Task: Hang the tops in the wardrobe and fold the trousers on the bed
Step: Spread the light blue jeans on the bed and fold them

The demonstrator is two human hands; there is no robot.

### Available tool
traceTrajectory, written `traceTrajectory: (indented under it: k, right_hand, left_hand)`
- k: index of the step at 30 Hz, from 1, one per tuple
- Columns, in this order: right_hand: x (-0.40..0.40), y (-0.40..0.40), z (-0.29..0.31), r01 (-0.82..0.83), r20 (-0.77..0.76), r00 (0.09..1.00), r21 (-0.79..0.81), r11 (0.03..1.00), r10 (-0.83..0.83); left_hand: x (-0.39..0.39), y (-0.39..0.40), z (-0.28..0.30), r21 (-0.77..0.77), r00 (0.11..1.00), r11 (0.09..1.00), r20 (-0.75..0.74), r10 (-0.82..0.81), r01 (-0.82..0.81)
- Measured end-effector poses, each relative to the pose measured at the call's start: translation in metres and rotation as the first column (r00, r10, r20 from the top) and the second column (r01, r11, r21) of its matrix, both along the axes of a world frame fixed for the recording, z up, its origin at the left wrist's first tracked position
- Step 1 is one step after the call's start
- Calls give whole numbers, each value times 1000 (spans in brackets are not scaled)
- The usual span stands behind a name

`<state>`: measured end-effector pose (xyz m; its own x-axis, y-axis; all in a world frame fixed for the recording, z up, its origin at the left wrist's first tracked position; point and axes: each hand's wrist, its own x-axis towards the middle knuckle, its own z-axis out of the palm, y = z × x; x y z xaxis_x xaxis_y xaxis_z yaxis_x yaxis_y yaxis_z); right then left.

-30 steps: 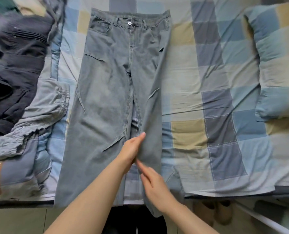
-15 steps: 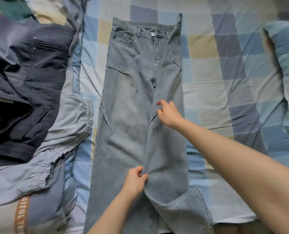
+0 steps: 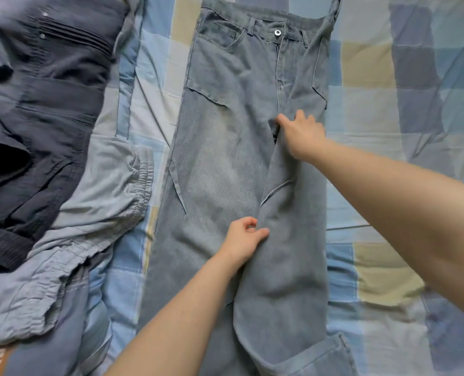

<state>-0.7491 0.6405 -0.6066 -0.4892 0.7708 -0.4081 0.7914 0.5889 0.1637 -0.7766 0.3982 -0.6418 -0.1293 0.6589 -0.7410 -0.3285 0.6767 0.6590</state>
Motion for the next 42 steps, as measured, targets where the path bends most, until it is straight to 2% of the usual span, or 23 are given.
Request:
traceTrajectory:
  k: [3,5,8,10,12,14,15,18,21,24,27,30,33,36,39,42]
  right_hand:
    - [-4,13,6,-148,17,989,85,985,147]
    - [-13,13,12,-211,-88,969,178,961,230]
    - [-48,3,18,-186,-288,922,255,949,259]
    - [-75,-10,15,-209,-340,895,250,945,288]
    - [-101,-24,5,-312,-344,859,238,920,380]
    - [-118,-35,-7,-429,-318,815,228,874,483]
    - [-126,-39,-11,-472,-311,809,164,866,499]
    - [-139,-45,-19,-561,-218,806,12,828,550]
    - [-147,-31,-16,-575,-162,802,46,817,574]
    - [-162,2,-11,-513,-88,852,61,856,517]
    - [-175,35,-4,-521,2,853,64,851,522]
    - [-193,64,-7,-569,51,823,72,819,566]
    - [-213,80,-13,-627,132,778,95,773,614]
    - [-224,90,-20,-659,227,743,86,747,630]
    - [-228,102,-21,-655,267,750,177,734,605]
    - [-229,109,-22,-608,311,787,241,757,533]
  left_hand:
    - [-10,2,10,-4,997,998,39,-67,68]
    - [-21,-7,23,18,988,999,151,-42,39]
    - [-56,-30,43,7,962,998,266,59,-63]
    - [-83,-51,45,-13,960,992,251,124,-125]
    - [-110,-75,36,-89,959,972,170,228,-216]
    - [-130,-93,29,-186,937,929,86,340,-320]
    - [-138,-98,23,-212,932,915,39,360,-344]
    - [-156,-104,13,-271,966,929,-114,231,-254]
    - [-162,-86,7,-209,967,975,-254,16,-71]
    - [-172,-44,4,-99,937,991,-346,54,-93]
    - [-184,-1,-4,-33,926,978,-329,183,-206]
    - [-187,24,-19,3,931,983,-322,173,-182]
    - [-184,30,-29,11,962,987,-221,161,-162]
    - [-185,22,-40,33,964,969,-94,249,-247]
    - [-186,15,-44,48,947,946,17,320,-321]
    - [-186,12,-46,76,953,950,5,304,-303]
